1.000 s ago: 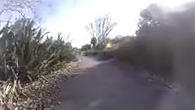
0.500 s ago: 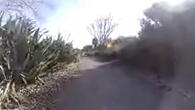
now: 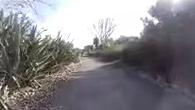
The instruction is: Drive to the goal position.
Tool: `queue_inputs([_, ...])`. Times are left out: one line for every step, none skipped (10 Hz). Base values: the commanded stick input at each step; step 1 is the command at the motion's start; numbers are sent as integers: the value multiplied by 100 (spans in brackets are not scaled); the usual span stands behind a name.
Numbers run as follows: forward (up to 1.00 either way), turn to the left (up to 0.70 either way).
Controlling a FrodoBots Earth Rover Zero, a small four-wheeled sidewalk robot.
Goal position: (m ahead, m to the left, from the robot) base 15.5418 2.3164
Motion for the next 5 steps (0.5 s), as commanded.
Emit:
queue_inputs([45, 0])
queue_inputs([45, 0])
queue_inputs([45, 0])
queue_inputs([45, 0])
queue_inputs([45, 0])
